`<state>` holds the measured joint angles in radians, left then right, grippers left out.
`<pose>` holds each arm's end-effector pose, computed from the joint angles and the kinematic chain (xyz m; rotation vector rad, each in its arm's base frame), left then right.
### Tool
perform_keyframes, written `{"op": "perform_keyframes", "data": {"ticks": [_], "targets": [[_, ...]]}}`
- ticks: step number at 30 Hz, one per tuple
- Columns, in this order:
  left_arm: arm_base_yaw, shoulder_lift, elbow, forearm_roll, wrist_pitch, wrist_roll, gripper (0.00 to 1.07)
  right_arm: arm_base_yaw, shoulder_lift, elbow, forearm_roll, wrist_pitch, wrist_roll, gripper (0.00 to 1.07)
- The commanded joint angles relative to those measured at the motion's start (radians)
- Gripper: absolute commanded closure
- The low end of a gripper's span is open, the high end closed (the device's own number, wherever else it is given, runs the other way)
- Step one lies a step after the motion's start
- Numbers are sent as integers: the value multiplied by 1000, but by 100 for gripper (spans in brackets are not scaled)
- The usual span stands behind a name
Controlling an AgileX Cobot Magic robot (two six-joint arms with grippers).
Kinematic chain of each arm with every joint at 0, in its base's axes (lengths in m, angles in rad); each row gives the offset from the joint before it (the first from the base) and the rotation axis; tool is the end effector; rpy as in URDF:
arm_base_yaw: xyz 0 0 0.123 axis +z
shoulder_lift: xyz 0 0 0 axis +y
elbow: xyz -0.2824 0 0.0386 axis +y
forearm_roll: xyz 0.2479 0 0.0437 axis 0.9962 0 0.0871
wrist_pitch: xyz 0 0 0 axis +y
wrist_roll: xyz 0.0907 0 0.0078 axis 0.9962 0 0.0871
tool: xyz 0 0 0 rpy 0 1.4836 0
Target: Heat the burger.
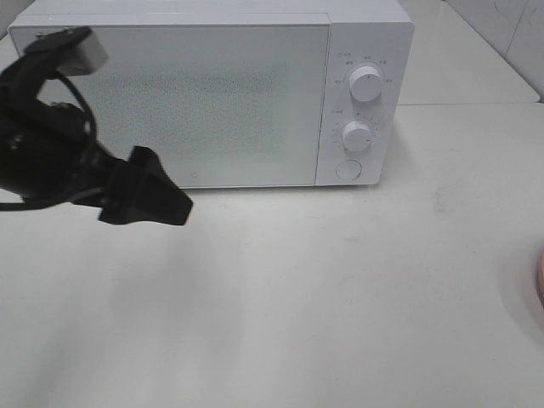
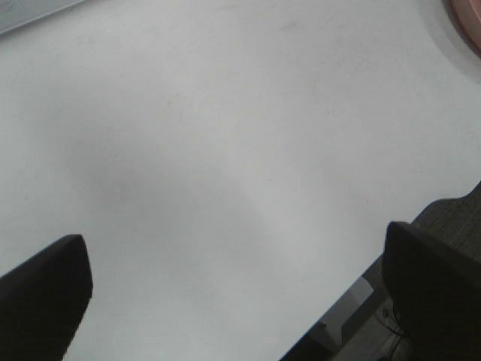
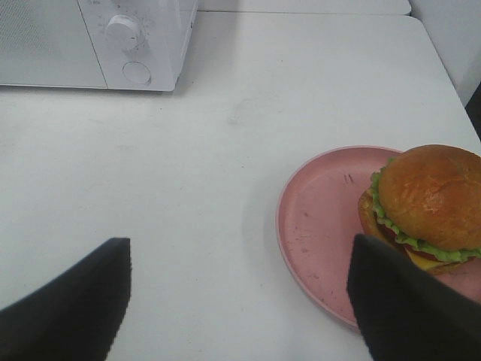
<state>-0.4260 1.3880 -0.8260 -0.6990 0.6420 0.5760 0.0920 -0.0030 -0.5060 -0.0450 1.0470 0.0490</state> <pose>0.2271 -0.1416 0.2421 0.6761 2.5006 -0.6737 -0.0051 -0.0040 0.2800 -0.0415 2.0206 0.0357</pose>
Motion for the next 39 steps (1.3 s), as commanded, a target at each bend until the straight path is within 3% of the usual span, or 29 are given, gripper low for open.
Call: {"op": "perform_keyframes", "data": {"ticks": [1,5,7,8,11,13,14,16,17,19,22,28,39], "targets": [[97,-54,3,62,138,-67,5,-4,-28,1,3,-10,-6,31],[183,-99,3,135,233,-104,5,-4,-28,1,3,-10,-6,31],[248,-147,3,202,295,-149,5,-4,-28,1,3,-10,-6,31],[290,-181,3,248,321,-199,5,-4,-28,1,3,-10,-6,31],[309,-194,3,266,339,-223,5,-4,-28,1,3,-10,-6,31],[358,-245,3,342,401,-292,5,-4,-28,1,3,-10,-6,31],[358,-245,3,342,401,-292,5,-4,-28,1,3,-10,-6,31],[409,-293,3,412,455,-375,5,-4,-28,1,3,-10,-6,31],[409,-293,3,412,455,-375,5,-4,-28,1,3,-10,-6,31],[459,-356,5,503,507,-453,5,-4,-28,1,3,-10,-6,31],[461,-406,5,562,542,-477,5,-4,-28,1,3,-10,-6,31],[461,-507,32,588,565,-480,5,-4,-28,1,3,-10,-6,31],[461,-766,226,600,553,-481,5,-4,-28,1,3,-10,-6,31]]}}
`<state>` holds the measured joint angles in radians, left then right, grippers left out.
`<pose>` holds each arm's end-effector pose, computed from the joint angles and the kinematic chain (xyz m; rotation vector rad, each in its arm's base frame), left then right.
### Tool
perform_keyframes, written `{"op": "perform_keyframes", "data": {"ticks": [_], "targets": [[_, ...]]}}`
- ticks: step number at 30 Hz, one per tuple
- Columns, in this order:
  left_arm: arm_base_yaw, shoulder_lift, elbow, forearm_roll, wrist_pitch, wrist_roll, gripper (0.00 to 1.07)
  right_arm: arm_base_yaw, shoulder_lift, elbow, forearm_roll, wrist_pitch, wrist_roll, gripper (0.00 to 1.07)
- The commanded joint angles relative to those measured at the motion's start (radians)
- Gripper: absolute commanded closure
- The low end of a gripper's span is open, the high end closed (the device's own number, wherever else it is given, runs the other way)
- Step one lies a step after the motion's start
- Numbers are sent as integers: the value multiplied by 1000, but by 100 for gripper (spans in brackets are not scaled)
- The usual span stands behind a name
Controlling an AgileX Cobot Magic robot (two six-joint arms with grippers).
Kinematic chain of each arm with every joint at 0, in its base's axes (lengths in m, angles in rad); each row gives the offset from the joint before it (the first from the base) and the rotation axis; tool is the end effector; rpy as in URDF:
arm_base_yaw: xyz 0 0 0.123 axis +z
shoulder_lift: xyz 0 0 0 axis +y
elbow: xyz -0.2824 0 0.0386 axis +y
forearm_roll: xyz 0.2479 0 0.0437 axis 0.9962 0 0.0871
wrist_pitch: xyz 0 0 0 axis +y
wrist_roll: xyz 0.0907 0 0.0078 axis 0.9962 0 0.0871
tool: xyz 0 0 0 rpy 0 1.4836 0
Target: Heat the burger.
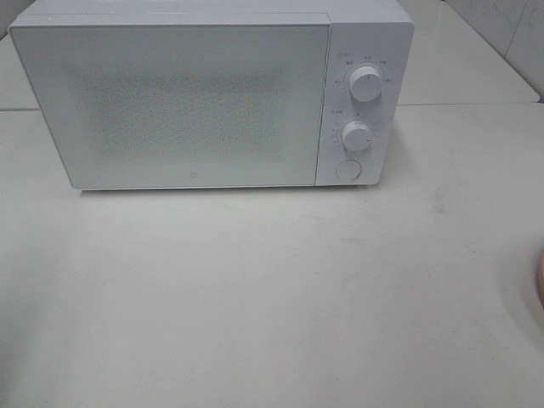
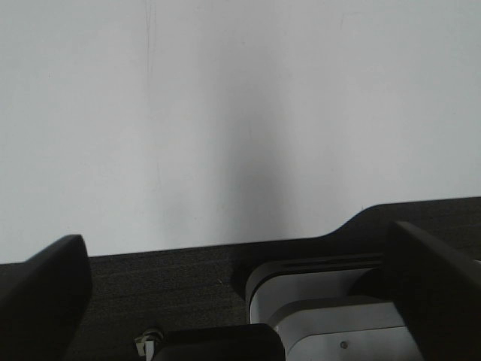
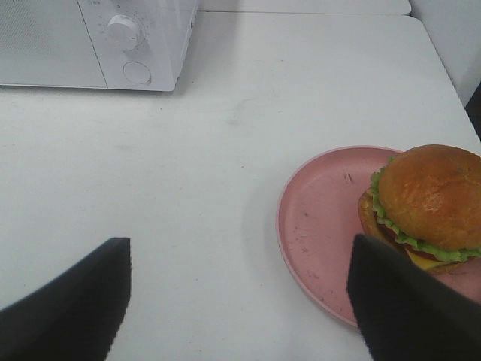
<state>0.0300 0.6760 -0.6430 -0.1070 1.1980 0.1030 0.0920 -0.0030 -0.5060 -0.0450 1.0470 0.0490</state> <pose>0.0909 -0.0063 0.2829 0.0753 2.7058 -0.1071 -0.0051 -0.0040 0.2800 -0.0415 2.0206 0.0357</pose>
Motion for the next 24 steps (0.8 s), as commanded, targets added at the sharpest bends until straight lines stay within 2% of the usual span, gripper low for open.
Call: {"op": "perform_keyframes", "data": {"ticks": [1,4,12,15,24], "targets": [[5,-71,57,8,-12,-8,5,-4,-28,1,3,-10,-6,31],[5,-165,108,7,-67,-20,5,-4,-28,1,3,-10,-6,31],[5,-374,115,16,-115,-67,5,-4,-28,1,3,-10,-6,31],[5,-457,146,24,-160,-65,5,-4,-28,1,3,-10,-6,31],[5,-637,145,25,-160,-63,5,-4,-27,1,3,-10,-6,31]]}}
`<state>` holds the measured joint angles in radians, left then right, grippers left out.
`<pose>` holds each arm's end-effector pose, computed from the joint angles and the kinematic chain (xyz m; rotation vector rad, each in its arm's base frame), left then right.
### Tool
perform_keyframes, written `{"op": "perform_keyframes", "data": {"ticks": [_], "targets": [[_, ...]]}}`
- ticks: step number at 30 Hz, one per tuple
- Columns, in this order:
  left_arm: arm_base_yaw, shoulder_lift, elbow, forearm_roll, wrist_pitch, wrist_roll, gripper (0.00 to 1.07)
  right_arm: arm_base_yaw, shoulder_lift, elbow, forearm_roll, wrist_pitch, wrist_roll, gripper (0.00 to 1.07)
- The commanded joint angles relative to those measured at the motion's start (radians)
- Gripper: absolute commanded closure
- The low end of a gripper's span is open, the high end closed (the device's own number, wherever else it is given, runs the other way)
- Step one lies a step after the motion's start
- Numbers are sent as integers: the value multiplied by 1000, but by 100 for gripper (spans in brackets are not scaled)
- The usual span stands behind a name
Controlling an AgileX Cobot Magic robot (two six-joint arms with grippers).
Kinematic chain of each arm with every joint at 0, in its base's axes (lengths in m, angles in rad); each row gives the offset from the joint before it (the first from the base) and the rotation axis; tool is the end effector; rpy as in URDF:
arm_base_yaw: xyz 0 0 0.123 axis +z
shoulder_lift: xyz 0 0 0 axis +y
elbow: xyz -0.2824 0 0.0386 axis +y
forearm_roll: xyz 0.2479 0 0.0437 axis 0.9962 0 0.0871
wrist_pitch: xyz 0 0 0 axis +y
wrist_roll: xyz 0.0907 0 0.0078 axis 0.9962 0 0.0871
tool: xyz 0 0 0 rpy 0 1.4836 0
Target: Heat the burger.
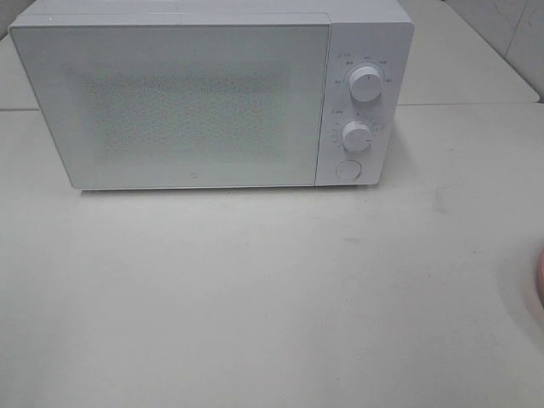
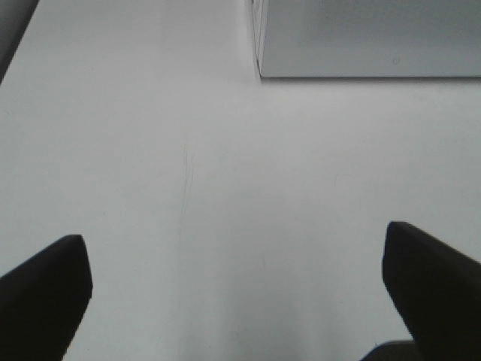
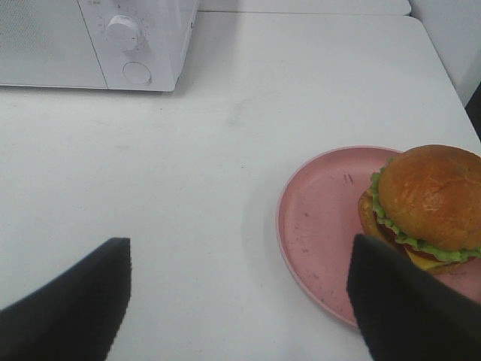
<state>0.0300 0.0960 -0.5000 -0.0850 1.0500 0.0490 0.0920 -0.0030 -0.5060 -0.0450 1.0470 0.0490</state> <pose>0.0105 -0.0064 0.2780 0.0187 2.1268 -0.0568 -0.0051 -0.0040 0.2800 -0.0415 2.0206 0.0357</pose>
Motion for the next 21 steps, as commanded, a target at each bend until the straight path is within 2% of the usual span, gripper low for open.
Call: {"op": "perform_keyframes", "data": {"ticks": [1,21], "targets": [[5,-105,2,4,-12,-9,5,-4,-27,1,3,-10,-6,31],[4,-123,3,3,-13,-10,5,-4,-18,1,4,-10,-10,31]]}}
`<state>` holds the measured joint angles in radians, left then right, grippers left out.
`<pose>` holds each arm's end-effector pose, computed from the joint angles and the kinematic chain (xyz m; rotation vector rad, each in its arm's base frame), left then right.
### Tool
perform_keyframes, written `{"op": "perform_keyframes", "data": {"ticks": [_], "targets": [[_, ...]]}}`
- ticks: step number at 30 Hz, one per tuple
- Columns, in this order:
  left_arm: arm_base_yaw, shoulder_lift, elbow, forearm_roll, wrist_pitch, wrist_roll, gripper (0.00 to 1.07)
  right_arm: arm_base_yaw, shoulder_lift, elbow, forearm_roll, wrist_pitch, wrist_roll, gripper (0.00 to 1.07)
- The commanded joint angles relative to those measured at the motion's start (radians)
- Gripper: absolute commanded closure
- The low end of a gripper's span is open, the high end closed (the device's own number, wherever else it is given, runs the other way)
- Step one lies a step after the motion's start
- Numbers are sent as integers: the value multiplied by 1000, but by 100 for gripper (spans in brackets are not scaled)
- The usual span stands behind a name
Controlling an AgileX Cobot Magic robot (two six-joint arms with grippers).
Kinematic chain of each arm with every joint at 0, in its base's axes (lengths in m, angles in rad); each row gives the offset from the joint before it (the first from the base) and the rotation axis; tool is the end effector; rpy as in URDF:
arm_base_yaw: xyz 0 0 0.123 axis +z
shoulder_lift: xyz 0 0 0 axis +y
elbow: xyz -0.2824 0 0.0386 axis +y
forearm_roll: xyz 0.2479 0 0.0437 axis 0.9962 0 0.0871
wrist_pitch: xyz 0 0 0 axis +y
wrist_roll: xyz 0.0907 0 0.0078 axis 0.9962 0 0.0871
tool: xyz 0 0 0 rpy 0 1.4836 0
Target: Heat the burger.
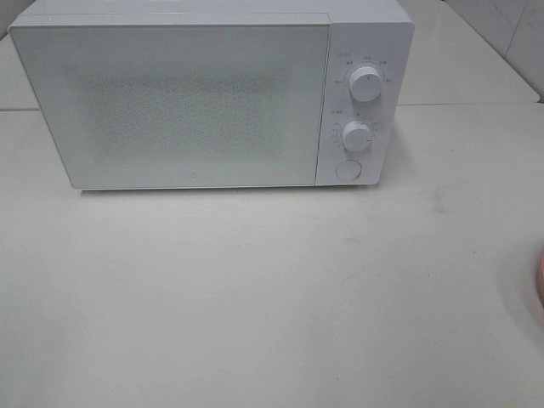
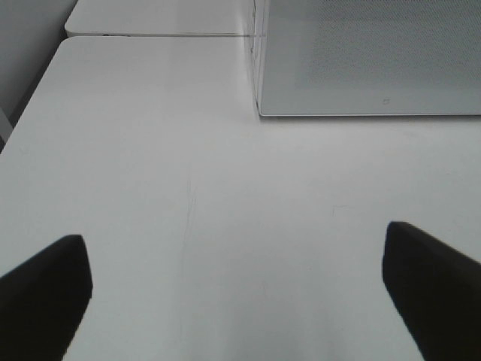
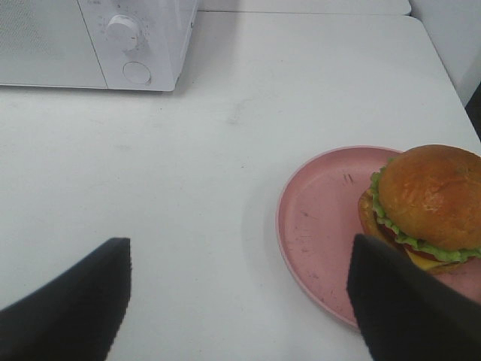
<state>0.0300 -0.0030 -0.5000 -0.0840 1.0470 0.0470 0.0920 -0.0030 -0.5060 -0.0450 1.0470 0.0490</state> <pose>-0.0047 -0.0068 0.2785 0.0205 2.0251 -0.0516 -0.0051 -0.0040 0.2800 -0.0415 2.0206 0.0357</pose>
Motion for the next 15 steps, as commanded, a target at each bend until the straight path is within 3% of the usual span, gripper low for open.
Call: {"op": "perform_keyframes", "data": {"ticks": [1,15], "targets": [[4,-24,3,2,-10,-8,5,-4,-18,1,4,-10,-10,31],[4,-24,3,2,-10,-8,5,-4,-18,1,4,-10,-10,31]]}}
